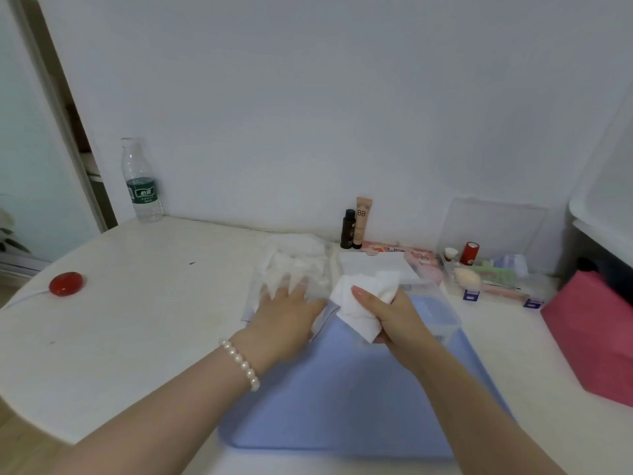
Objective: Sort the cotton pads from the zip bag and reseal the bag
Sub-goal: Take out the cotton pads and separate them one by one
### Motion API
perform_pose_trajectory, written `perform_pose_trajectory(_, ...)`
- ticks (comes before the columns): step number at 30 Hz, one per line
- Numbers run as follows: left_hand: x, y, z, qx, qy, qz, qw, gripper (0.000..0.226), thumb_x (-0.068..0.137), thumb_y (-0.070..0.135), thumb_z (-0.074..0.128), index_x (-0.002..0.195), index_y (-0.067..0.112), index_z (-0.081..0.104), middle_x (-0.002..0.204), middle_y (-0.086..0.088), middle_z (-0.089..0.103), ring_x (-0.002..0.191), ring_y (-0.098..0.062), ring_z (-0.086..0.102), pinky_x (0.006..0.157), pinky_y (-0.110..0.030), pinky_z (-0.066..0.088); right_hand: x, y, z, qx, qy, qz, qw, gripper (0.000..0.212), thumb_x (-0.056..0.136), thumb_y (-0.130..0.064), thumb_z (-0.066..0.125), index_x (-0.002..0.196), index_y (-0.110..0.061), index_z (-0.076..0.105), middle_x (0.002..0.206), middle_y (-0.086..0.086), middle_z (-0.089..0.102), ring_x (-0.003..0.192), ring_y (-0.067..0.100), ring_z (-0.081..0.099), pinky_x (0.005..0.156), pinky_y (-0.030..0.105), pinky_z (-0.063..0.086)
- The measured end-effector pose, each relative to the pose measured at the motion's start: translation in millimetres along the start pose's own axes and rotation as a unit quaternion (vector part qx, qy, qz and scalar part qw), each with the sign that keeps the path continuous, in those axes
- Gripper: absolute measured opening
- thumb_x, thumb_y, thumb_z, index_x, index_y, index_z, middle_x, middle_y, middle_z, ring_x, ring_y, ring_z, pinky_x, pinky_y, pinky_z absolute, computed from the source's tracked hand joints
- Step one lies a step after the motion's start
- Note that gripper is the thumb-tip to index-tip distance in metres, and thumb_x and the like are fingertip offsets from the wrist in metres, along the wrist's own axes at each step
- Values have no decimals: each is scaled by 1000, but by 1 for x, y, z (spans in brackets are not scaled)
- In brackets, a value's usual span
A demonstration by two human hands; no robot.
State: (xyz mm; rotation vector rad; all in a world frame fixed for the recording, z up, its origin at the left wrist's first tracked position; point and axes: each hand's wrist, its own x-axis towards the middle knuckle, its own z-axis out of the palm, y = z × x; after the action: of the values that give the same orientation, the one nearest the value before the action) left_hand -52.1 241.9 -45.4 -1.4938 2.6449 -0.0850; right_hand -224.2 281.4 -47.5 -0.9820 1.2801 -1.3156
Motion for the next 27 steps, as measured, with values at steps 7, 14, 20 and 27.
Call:
perform_pose_trajectory(7, -13, 9, -57, -423, 201, -6, 883, 18, 88, 32, 62, 93, 16, 67, 88, 5, 68, 81, -10, 61, 75, -20, 48, 17, -11, -18, 131, 8, -57, 990, 47, 78, -6, 65, 124, -7, 53, 116, 12, 66, 104, 26, 65, 81, 38, 56)
perform_pose_trajectory(14, 47, 46, -48, -858, 18, -12, 513, 58, 70, 29, 80, 118, 5, 58, 110, -12, 69, 96, -22, 69, 79, -33, 57, 27, -33, -7, 155, 41, -122, 980, 21, 79, -21, 63, 99, -14, 67, 96, 2, 74, 94, 19, 69, 78, 32, 56)
perform_pose_trajectory(20, 78, 61, -28, -903, 37, -47, 426, 27, 86, 5, 61, 113, 3, 62, 107, -16, 70, 88, -24, 69, 73, -32, 58, 50, -31, -12, 116, 111, -81, 984, 19, 94, -25, 46, 82, -22, 60, 85, -2, 65, 72, 11, 62, 61, 25, 46)
perform_pose_trajectory(27, 85, 60, -7, -893, 114, -33, 434, 37, 80, 10, 69, 114, 1, 61, 106, -17, 70, 94, -28, 67, 72, -33, 56, 60, -33, -49, -16, 79, -148, 986, 14, 78, -6, 66, 80, -18, 73, 82, 4, 72, 77, 21, 64, 68, 37, 52)
